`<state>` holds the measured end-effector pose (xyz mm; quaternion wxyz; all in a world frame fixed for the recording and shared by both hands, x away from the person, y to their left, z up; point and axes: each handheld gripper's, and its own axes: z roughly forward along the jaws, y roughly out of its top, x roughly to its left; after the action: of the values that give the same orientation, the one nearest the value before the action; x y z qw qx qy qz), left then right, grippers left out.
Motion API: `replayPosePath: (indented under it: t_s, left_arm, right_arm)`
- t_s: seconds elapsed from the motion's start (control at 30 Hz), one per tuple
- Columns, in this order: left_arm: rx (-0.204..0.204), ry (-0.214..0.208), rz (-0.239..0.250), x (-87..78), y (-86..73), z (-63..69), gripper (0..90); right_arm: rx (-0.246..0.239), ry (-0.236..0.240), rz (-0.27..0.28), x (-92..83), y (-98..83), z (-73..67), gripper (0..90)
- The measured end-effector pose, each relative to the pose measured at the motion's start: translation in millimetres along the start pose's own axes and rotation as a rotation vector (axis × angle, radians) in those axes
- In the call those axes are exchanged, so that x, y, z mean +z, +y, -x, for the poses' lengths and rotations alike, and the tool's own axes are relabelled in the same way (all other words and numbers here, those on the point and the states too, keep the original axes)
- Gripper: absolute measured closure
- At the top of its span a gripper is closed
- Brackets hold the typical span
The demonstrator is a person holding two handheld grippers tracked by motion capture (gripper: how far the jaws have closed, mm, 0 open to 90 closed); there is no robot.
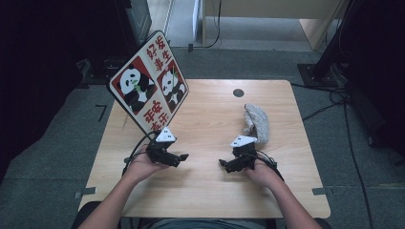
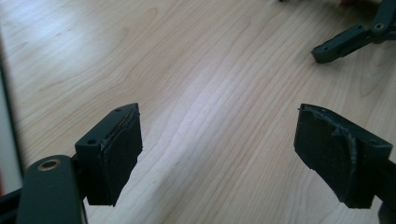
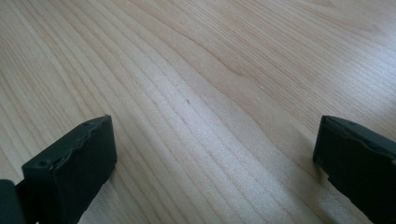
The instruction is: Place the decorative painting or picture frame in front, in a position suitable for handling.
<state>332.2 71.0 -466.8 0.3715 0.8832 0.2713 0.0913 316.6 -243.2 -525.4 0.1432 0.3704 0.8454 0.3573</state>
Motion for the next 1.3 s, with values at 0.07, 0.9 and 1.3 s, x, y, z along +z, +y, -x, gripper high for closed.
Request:
replayPosePath:
  t_s: [0.07,0.9,1.3]
  left_arm:
    - [-0.006,-0.006,0.006,-4.2,-0.5,-1.7,15.6]
    - [-0.033,-0.013,0.051,-37.7,-9.5,-16.7,33.2]
    - [-0.135,0.028,0.082,-64.6,-23.2,-32.7,35.5]
  right_arm:
    - [0.0,0.0,0.0,0.0,0.0,0.0,0.0]
    - [0.001,0.0,0.0,0.0,0.0,-0.1,0.0]
    - [-0.001,0.0,-0.001,0.2,0.3,-0.3,0.0]
